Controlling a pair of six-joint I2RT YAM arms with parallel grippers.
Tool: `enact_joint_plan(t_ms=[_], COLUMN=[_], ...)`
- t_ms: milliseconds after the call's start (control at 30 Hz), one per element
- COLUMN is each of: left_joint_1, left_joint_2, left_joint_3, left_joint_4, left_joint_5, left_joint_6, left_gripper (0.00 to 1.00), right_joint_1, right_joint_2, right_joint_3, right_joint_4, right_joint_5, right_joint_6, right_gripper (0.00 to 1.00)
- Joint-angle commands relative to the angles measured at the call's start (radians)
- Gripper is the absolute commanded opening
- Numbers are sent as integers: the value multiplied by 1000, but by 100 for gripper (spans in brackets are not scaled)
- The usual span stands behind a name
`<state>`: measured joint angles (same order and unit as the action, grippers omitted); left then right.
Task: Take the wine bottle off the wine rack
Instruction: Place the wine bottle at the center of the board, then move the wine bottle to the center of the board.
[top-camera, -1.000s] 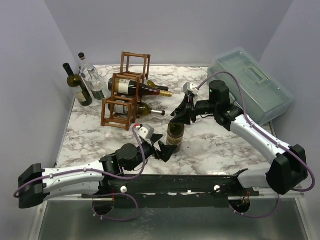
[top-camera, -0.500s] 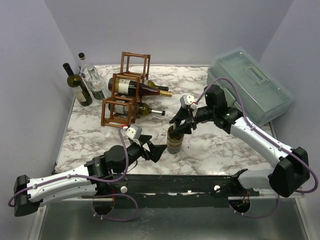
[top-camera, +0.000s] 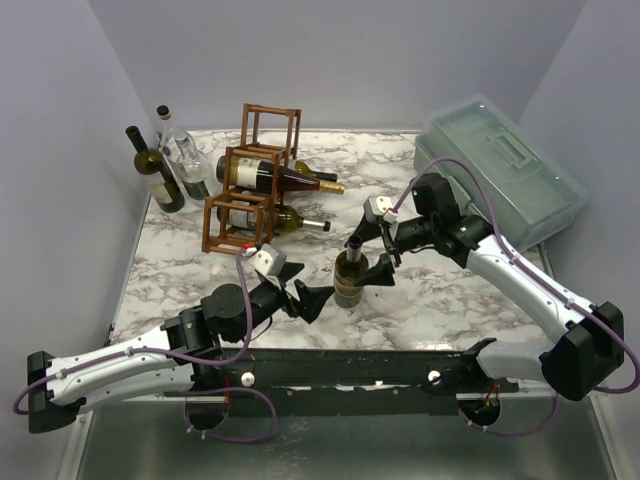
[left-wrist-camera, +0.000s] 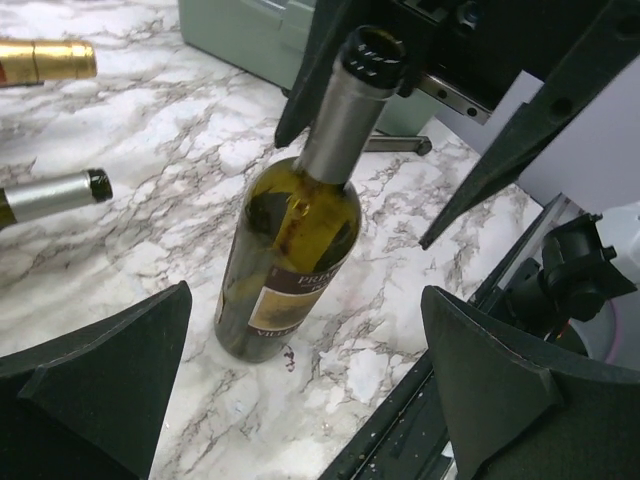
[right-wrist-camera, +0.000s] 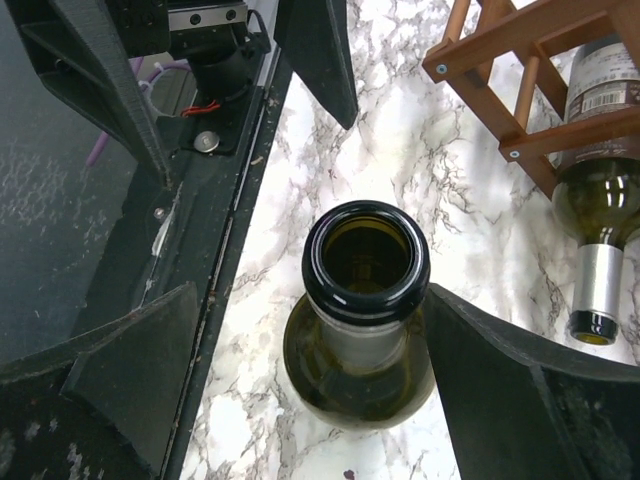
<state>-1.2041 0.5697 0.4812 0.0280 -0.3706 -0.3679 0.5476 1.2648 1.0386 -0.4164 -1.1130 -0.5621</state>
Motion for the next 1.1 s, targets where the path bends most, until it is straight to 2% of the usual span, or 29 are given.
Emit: enact_joint_plan(t_ms=[0, 167, 233, 400, 567, 800, 1067], left_joint_1=[8, 30, 72, 234, 273, 288, 291], left_joint_2=[52, 115, 134, 199, 287, 422, 524], left_joint_3=[71, 86, 89, 122, 99, 124, 157], left_joint_4=[20, 103, 144, 208, 386, 506, 572], left_joint_5=[144, 262, 322, 538, 684, 680, 667], left_joint_6=[182, 389, 451, 457, 505, 518, 472], left_gripper=[99, 99, 99, 99, 99, 98, 78], right_joint_1=[-34, -90, -119, -194, -224, -231, -232], right_joint_2=[-43, -73, -83, -92, -96, -91, -89], right_joint_3=[59, 66, 65, 53, 29, 9, 8], right_joint_4=[-162, -278, -309, -311, -283, -259, -260], right_joint_5=[-27, -4, -15, -49, -56, -60, -51], right_joint_6=[-88, -192, -216, -219, -206, -190, -191], right_gripper=[98, 99, 99, 99, 99, 99, 99])
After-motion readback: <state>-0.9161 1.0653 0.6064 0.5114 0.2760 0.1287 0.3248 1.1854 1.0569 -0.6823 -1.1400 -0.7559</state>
